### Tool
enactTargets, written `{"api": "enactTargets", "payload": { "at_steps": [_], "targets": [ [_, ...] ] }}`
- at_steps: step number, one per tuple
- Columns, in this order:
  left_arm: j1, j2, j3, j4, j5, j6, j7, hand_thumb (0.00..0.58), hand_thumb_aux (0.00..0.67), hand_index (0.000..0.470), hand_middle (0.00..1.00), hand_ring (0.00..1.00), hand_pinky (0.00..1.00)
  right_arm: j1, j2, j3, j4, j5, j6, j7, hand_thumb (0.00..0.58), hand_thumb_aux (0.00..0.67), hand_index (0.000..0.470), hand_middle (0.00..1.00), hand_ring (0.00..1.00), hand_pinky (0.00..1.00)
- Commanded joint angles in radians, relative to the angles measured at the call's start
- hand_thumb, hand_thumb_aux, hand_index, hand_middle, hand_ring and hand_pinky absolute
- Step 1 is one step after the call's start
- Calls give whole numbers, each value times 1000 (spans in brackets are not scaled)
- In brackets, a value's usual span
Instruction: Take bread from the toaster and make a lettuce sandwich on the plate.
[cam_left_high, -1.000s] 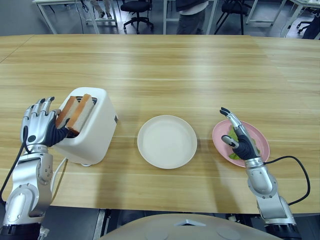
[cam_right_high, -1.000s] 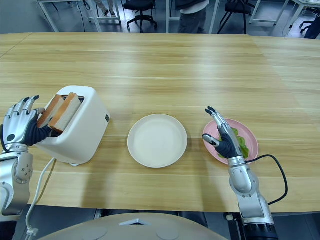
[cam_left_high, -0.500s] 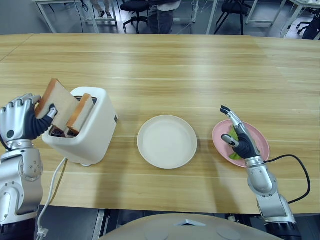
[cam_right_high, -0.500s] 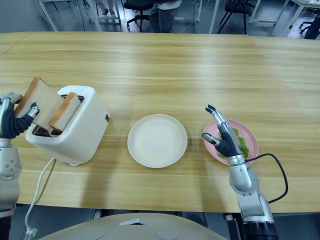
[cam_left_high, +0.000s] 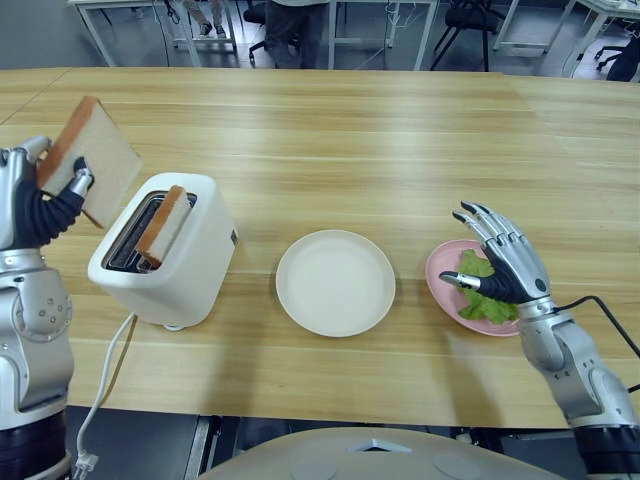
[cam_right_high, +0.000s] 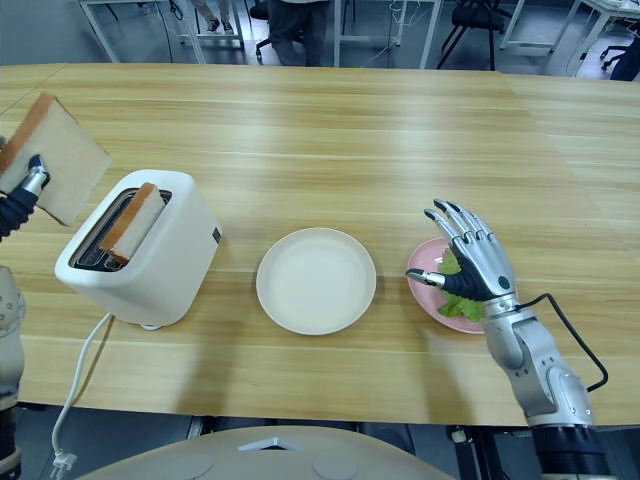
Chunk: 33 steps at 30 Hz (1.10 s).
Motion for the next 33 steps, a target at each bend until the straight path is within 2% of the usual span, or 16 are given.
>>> {"api": "enactTargets", "payload": {
  "at_steps": [1,4,10,15,22,27,33],
  "targets": [
    [-96,34,-26,-108,-101,-46,-83,580,670,460,1000,1000,1000,-41,-82,53,114,-168,104,-48,0,0,0,0,0,0],
    [-161,24,-121,-157,-187,-42,-195,580,670,460,1000,1000,1000,-94,-131,105,202,-233,153,-87,0,0,0,0,0,0],
    [-311,-49,-420,-137,-344,-34,-425,580,670,460,1000,1000,1000,-162,-191,218,396,-283,195,-148,0,0,0,0,0,0],
    [-420,-147,-622,81,-426,-27,-585,580,670,460,1000,1000,1000,-196,-222,283,533,-258,199,-184,0,0,0,0,0,0],
    [-521,-279,-800,470,-400,-115,-650,580,670,460,1000,1000,1000,-198,-265,339,568,-229,189,-203,0,0,0,0,0,0],
    [-538,-337,-907,661,-383,-142,-735,580,670,460,1000,1000,1000,-203,-278,359,572,-198,182,-205,0,0,0,0,0,0],
    [-585,-370,-938,909,-352,-115,-755,580,670,460,1000,1000,1000,-197,-287,370,574,-180,188,-208,0,0,0,0,0,0]
  ]
}}
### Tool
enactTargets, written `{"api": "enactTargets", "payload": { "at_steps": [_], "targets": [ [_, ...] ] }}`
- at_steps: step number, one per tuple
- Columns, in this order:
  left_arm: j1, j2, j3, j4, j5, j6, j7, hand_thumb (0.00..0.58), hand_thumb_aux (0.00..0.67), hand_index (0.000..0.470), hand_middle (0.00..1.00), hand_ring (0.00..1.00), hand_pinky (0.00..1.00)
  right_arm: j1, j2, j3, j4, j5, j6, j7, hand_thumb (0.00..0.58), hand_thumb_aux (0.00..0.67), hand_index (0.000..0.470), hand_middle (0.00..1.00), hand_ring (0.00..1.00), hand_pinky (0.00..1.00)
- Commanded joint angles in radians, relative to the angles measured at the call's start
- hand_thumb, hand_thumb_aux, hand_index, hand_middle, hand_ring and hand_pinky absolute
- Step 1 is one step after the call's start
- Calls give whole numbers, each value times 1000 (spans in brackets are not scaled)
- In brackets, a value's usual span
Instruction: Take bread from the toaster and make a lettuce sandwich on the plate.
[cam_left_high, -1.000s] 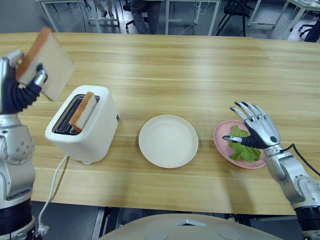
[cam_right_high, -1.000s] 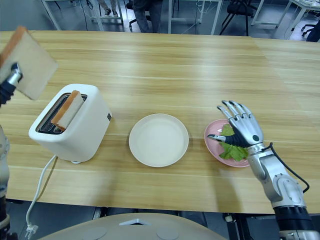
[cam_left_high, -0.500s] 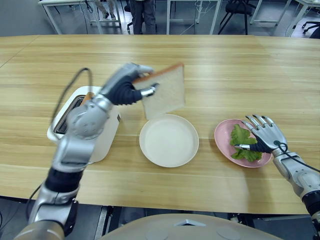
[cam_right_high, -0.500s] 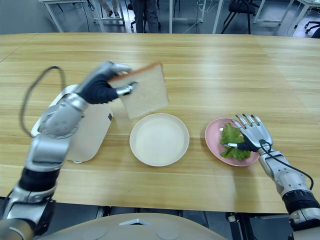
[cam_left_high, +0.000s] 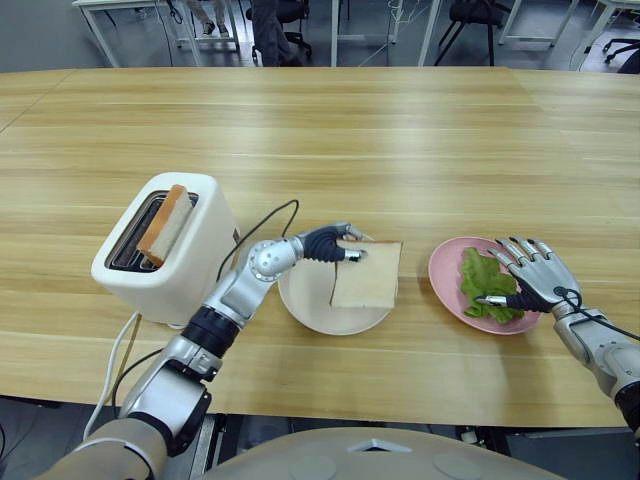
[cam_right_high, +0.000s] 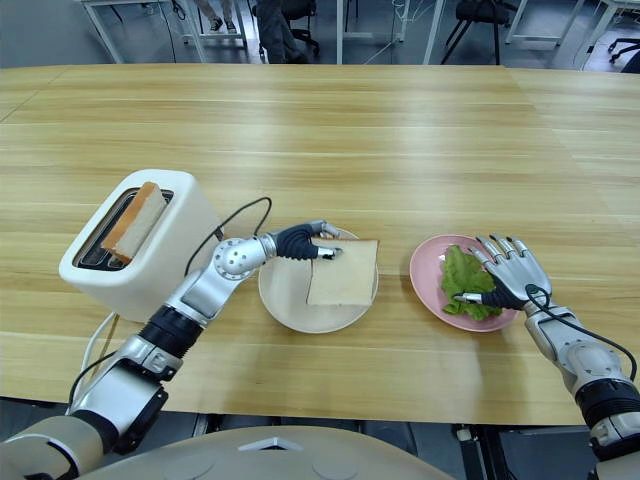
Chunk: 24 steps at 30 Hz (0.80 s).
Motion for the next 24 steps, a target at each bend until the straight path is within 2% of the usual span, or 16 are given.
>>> {"api": "enactTargets", "payload": {
  "at_steps": [1,6,12,13,14,15,16,17,18,19,20,21,22,23,24],
  "targets": [
    [-25,4,-30,143,31,24,-48,580,670,460,1000,1000,1000,3,-7,27,9,20,0,-2,0,0,0,0,0,0],
    [-22,26,-86,230,98,43,-93,580,670,460,1000,1000,1000,-8,-8,53,32,24,4,9,0,0,0,0,0,0],
    [-41,48,-132,263,209,44,-27,580,670,460,1000,1000,1000,-17,-13,90,77,43,-19,64,0,0,0,0,0,0],
    [-44,52,-138,257,229,43,-6,447,349,240,1000,1000,1000,-19,-13,99,81,47,-26,82,0,0,0,0,0,0],
    [-44,54,-144,247,245,47,4,58,34,23,1000,1000,1000,-19,-12,104,87,59,-37,103,0,0,0,0,0,0],
    [-44,58,-149,230,260,53,12,0,0,0,1000,1000,1000,-20,-10,111,95,68,-43,130,144,89,61,0,0,0],
    [-43,61,-150,213,271,60,19,0,0,0,1000,1000,1000,-21,-10,120,103,72,-50,154,144,89,61,0,0,0],
    [-42,64,-150,192,285,71,30,0,0,0,992,992,992,-24,-9,128,113,77,-59,173,366,263,180,0,0,0],
    [-41,68,-149,170,301,77,43,0,0,0,973,973,973,-28,-9,133,119,81,-67,183,523,460,316,0,0,0],
    [-41,73,-147,147,322,86,64,0,0,0,973,973,973,-32,-9,136,126,87,-75,190,523,460,316,0,0,0],
    [-41,80,-148,124,346,98,82,0,0,0,843,843,843,-35,-9,139,128,92,-79,191,580,670,460,0,0,0],
    [-40,91,-152,99,374,105,94,0,0,0,796,796,796,-40,-7,142,131,97,-84,193,580,670,460,0,0,0],
    [-34,103,-149,63,395,115,106,0,0,0,624,624,624,-46,-5,144,135,105,-92,196,580,670,460,0,0,0],
    [-25,112,-143,24,413,127,116,0,0,0,624,624,624,-50,-5,146,136,109,-99,194,580,670,460,0,0,0],
    [-15,126,-135,-26,432,141,122,0,0,0,576,576,576,-57,-3,146,134,117,-108,191,580,670,460,0,0,0]
  ]
}}
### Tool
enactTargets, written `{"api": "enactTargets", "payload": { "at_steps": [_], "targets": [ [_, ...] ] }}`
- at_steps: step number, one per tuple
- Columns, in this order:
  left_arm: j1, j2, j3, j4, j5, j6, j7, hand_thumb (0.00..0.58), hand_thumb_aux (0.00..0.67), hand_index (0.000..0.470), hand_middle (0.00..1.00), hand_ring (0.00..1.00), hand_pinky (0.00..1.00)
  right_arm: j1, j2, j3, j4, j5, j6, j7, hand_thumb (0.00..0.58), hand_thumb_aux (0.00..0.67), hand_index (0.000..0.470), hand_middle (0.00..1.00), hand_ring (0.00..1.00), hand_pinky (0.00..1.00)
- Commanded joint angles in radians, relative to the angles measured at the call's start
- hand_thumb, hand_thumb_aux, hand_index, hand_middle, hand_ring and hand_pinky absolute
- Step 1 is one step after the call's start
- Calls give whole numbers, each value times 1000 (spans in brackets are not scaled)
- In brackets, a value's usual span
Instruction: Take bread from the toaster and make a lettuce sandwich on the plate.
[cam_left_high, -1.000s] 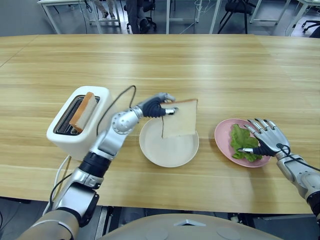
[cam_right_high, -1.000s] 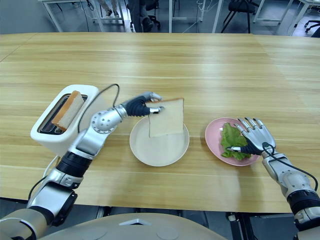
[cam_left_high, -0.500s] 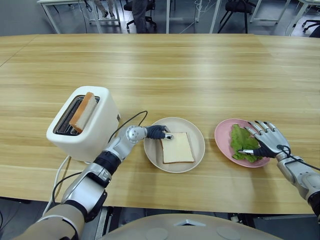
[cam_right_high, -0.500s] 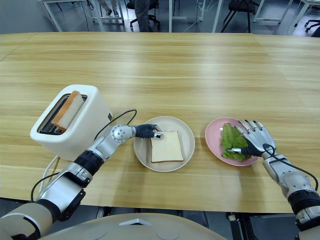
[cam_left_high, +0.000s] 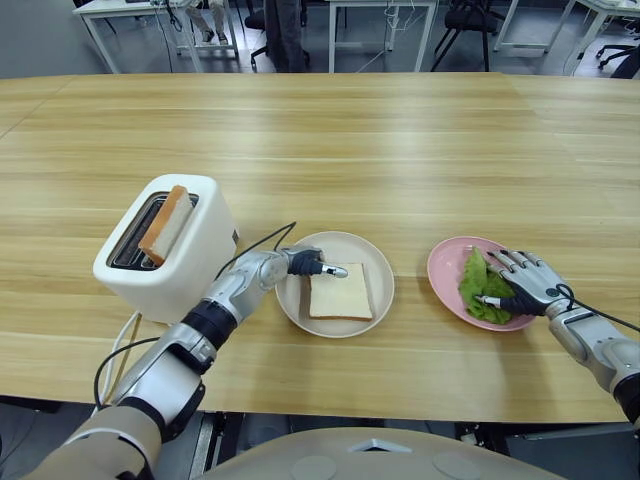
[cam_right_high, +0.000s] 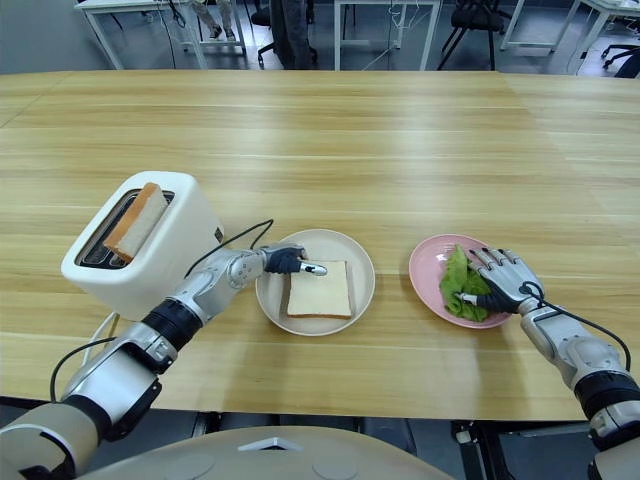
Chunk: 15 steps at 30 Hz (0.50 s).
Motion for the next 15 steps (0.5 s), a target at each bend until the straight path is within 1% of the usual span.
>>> {"api": "enactTargets", "payload": {
  "at_steps": [1,2,4,5,6,8,9,11,12,15],
  "targets": [
    [37,41,16,-166,80,53,38,0,0,0,518,518,518,10,11,46,47,10,-36,48,580,670,460,0,0,0],
    [49,49,27,-212,94,70,50,0,0,0,404,404,404,11,9,43,40,15,-42,36,580,670,460,0,0,0],
    [79,65,53,-313,120,103,61,0,0,0,388,388,388,10,7,33,21,31,-55,18,580,670,460,0,0,0],
    [97,71,65,-359,127,118,61,0,0,0,337,337,337,11,7,28,12,39,-61,14,580,670,460,0,0,0],
    [115,78,75,-401,131,127,56,0,0,0,310,310,310,12,6,23,-1,44,-67,5,580,670,460,0,0,0],
    [154,88,99,-479,136,146,53,0,0,0,298,298,298,16,1,13,-30,54,-73,-8,580,670,460,0,0,0],
    [170,93,108,-511,145,153,56,0,0,0,212,212,212,21,-3,5,-48,59,-75,-18,580,670,460,0,0,0],
    [203,102,131,-575,168,172,69,0,0,0,208,208,208,28,-12,-15,-88,71,-78,-31,580,670,460,0,0,0],
    [217,110,141,-604,186,176,79,0,0,0,161,161,161,32,-18,-27,-111,78,-82,-41,580,670,460,0,0,0],
    [269,117,201,-715,224,202,121,0,0,0,157,157,157,42,-38,-65,-193,90,-88,-62,580,670,460,0,0,0]
  ]
}}
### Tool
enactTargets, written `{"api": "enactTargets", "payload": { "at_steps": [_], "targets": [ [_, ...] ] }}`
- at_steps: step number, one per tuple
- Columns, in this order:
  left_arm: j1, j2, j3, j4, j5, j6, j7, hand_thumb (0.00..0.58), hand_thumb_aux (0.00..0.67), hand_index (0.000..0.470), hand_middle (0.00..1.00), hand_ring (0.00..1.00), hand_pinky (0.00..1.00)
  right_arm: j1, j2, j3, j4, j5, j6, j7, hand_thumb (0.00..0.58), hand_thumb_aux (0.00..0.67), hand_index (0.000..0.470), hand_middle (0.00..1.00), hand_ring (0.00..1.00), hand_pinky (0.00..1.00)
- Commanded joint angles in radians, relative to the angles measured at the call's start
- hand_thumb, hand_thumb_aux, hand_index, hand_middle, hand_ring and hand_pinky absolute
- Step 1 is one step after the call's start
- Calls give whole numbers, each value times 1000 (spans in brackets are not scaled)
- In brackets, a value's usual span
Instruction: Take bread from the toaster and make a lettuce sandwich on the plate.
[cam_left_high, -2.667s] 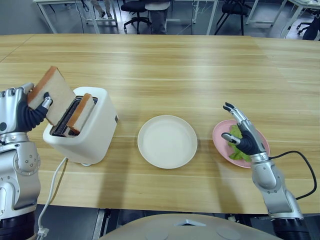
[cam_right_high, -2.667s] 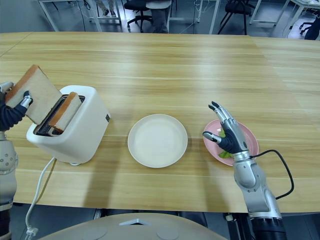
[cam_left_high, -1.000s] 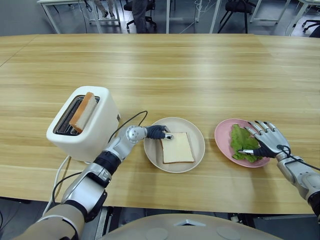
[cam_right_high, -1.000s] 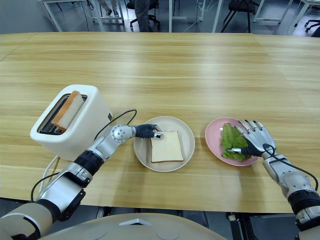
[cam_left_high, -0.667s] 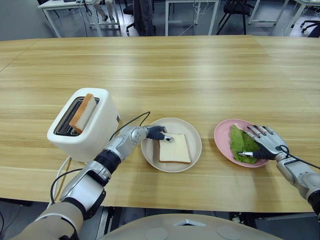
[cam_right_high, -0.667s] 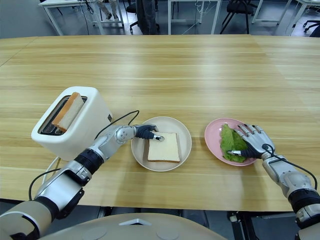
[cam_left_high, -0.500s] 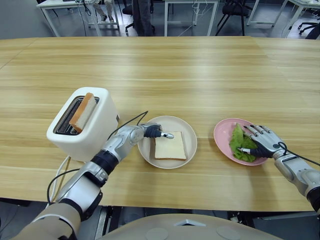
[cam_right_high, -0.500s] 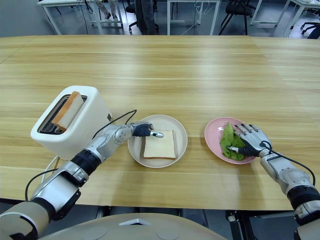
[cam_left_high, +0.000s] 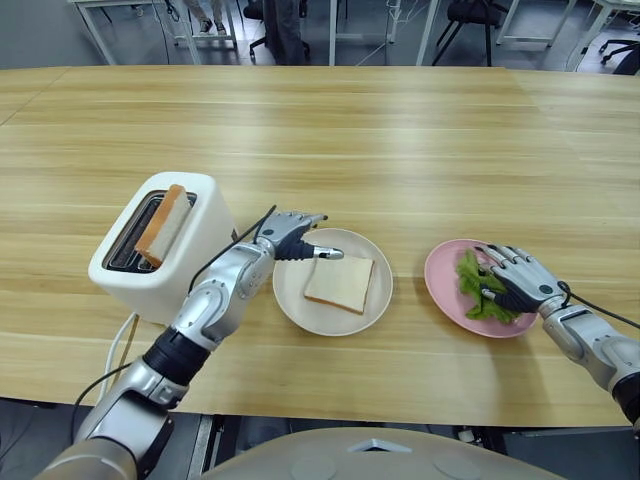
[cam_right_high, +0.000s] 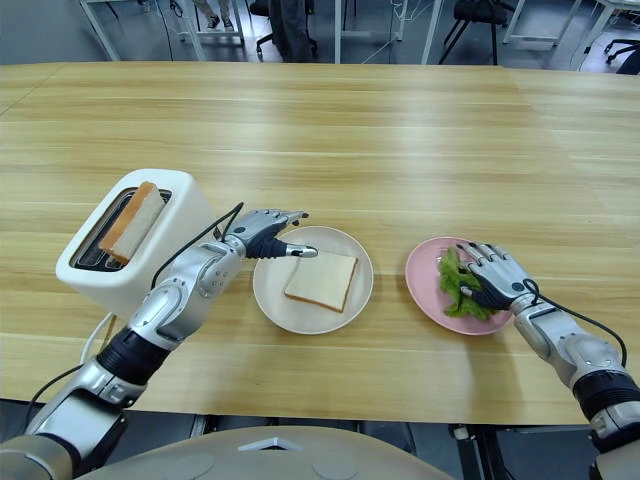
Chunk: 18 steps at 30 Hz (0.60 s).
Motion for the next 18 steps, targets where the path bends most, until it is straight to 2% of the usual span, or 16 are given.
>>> {"api": "enactTargets", "payload": {
  "at_steps": [1,8,11,18],
  "targets": [
    [54,18,79,-141,56,38,51,0,0,0,153,153,153,16,-33,-56,-105,25,-15,-24,580,670,460,0,0,0],
    [214,47,270,-337,94,60,148,0,0,0,102,102,102,32,-33,-114,-200,57,-28,0,580,670,460,0,0,0],
    [287,63,351,-368,96,51,192,0,0,0,63,63,63,40,-30,-128,-217,66,-33,6,580,670,460,0,0,0],
    [471,73,557,-447,91,54,250,0,0,0,47,47,47,55,-3,-143,-298,99,-47,47,580,670,460,0,0,0]
  ]
}}
